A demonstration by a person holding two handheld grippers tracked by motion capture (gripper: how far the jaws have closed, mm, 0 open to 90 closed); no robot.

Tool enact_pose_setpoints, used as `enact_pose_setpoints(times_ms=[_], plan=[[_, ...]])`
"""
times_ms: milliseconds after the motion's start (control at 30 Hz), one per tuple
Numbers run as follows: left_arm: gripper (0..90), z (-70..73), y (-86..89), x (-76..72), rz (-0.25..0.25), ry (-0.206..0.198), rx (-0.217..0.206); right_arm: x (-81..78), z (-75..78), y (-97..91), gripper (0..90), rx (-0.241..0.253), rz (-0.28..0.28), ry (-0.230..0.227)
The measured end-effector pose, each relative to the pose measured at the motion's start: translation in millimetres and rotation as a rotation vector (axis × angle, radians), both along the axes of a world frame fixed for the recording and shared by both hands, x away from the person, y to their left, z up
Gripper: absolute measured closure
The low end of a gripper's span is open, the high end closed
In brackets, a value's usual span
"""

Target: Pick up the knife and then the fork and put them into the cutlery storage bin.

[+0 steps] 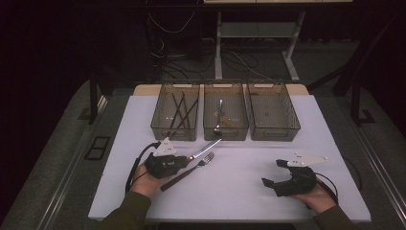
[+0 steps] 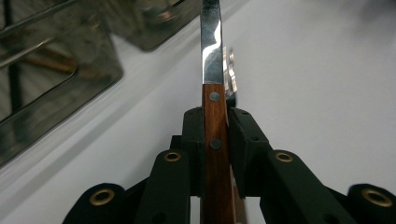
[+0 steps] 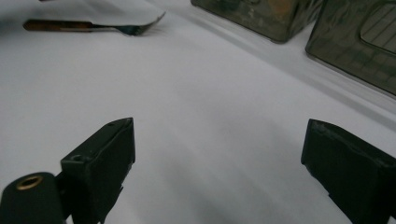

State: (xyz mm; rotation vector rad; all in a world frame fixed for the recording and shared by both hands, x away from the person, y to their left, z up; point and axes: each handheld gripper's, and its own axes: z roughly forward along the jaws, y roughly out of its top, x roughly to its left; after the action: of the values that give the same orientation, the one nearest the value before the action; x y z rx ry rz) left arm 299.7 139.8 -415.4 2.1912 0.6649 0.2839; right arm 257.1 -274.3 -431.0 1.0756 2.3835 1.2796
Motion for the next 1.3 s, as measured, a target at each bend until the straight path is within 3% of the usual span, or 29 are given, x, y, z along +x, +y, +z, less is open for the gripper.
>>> enact_pose_setpoints(times_ms=[67,267,467,700,933,1300], plan=[[76.1,2.9,-7.7,-1.8,-0.018,-0.006,-0.01,0.3,3.9,3.4,10.0,-0.016,0.0,-0.01],[76.1,11.0,-33.2,-2.5,-0.057,-0.017,-0.041,8.4,8.9,15.9,10.0,0.002,0.017,0.042],[76.1,20.6,-59.1,1.6,-0.073,-0.027,-0.095,20.7,16.5,26.4,16.7,0.099,0.028,0.075],[76.1,33.2,-86.0,3.1,-0.086,-0.057,-0.143,34.4,25.7,37.3,26.5,0.188,0.056,0.064],[76.0,26.8,-93.2,-0.7,-0.079,-0.063,-0.161,48.4,26.2,49.7,36.9,0.28,0.064,0.088],[76.0,22.6,-99.3,-3.3,-0.084,-0.07,-0.157,59.7,25.0,58.4,48.5,0.359,0.067,0.125]])
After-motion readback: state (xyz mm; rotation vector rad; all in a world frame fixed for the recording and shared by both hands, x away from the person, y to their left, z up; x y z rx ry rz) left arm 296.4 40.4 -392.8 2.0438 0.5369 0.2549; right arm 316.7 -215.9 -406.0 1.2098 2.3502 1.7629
